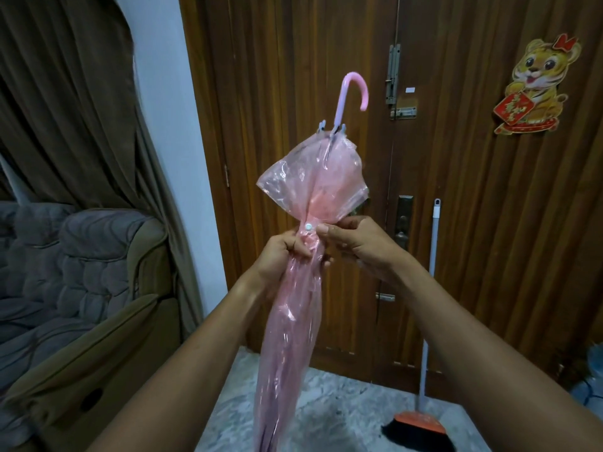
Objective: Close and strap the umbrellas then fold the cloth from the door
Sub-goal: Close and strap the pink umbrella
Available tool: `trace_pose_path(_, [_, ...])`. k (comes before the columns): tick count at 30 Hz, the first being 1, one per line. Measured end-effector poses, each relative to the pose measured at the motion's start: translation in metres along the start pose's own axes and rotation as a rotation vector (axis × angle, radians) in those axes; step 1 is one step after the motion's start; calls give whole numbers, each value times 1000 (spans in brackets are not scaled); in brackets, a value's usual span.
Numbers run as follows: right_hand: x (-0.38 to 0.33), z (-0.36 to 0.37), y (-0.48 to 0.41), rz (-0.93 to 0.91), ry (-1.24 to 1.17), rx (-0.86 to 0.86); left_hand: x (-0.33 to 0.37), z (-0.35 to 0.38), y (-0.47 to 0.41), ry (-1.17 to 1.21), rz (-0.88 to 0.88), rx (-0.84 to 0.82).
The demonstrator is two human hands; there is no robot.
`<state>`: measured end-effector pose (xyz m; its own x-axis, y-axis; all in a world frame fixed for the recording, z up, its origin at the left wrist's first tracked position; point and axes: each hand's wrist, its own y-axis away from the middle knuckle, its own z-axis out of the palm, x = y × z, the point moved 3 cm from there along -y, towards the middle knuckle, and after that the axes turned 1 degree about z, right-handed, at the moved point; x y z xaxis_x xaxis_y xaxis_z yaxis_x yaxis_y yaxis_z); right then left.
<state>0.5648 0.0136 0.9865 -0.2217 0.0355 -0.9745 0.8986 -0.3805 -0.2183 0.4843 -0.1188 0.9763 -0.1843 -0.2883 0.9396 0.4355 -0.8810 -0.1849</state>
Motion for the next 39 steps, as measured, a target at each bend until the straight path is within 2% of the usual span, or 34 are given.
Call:
trace_pose_path(4, [2,1,-3,-125,159,117,3,-12,-6,-395,103,229])
trace_pose_path(8, [2,6,-4,-194,124,283,-14,-15,6,-568,385,387])
trace_pose_path(10, [6,4,-6,-184,99,349,-29,-15,15,-640,430,471])
trace_pose_path(13, [14,9,-6,-120,118,355,-46,-3,15,-689,349,384])
trace_pose_path(16, [17,12,-8,-71,196,298,-47,-10,8,-647,377,404])
trace_pose_path(20, [5,1,-5,-80,289,179,-35,-13,7,-470,285,273])
trace_pose_path(24, [-3,-8,3,-108,467,125,-31,-12,6,-291,185,232])
trace_pose_path(28, [1,-8,7,-133,328,86,-37,-12,2,-236,209,125])
trace_pose_path(33, [13,-7,5,-202,178,183,-38,-11,-3,-289,218,114])
trace_pose_path(39, [30,-13,3,6,109,51,-36,-22,-5,-268,140,28])
